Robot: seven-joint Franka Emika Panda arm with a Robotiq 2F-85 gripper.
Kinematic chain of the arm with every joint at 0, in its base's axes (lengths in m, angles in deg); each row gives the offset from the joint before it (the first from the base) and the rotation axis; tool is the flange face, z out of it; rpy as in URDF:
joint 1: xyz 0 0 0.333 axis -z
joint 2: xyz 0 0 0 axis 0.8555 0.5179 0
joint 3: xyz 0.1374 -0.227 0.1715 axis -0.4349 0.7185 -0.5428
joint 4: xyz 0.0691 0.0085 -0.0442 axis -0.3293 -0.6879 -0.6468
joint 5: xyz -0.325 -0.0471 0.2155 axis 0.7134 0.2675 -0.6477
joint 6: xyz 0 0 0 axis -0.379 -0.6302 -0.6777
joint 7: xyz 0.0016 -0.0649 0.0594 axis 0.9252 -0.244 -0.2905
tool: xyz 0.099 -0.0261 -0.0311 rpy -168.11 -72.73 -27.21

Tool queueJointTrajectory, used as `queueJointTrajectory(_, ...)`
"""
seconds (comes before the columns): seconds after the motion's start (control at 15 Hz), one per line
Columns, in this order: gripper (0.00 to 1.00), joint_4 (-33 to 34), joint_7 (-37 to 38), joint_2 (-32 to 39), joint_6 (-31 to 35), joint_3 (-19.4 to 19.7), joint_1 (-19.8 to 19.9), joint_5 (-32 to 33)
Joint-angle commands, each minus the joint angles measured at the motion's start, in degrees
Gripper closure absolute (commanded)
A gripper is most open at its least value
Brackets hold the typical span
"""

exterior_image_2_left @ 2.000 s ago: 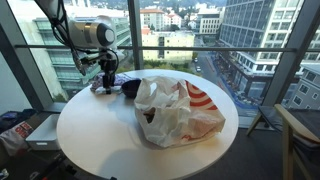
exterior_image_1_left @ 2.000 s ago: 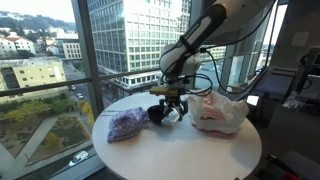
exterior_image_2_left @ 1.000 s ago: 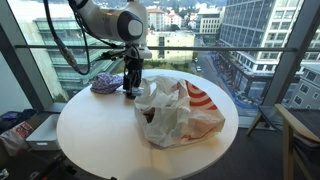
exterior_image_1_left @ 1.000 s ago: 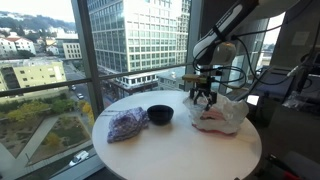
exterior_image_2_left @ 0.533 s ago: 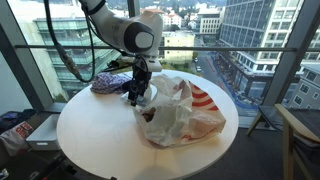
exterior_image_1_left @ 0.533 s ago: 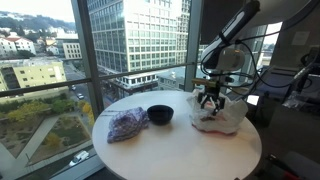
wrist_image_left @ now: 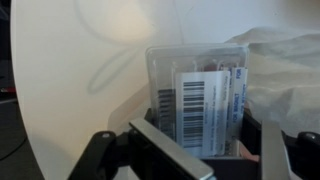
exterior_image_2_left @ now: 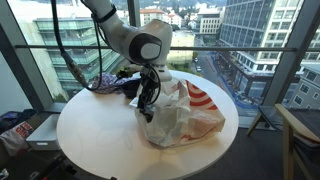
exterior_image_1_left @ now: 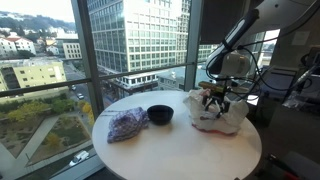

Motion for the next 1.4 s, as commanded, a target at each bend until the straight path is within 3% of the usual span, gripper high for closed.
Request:
queueJointTrajectory(0.0,0.47,1.6,-3.0,2.5,4.5,0.4,-0.1,-1.5)
queueJointTrajectory(0.47,0.47,6.0,-7.0,10.7,11.5,-0.2,-0.9,-0.9)
queueJointTrajectory(0.53,0.06,6.1,-8.3,11.1,12.2,-0.6,-0.9,-1.1)
queueJointTrajectory(0.67,0.00,6.2,-9.5,10.5,12.6,-0.7,-1.7,-0.6)
queueJointTrajectory(1.07,0.00,3.1,-8.7,5.1,12.2,1.8,-7.0,4.7)
queueJointTrajectory(1.33,0.00,1.8,-0.2,0.6,8.1,7.0,-13.9,18.4)
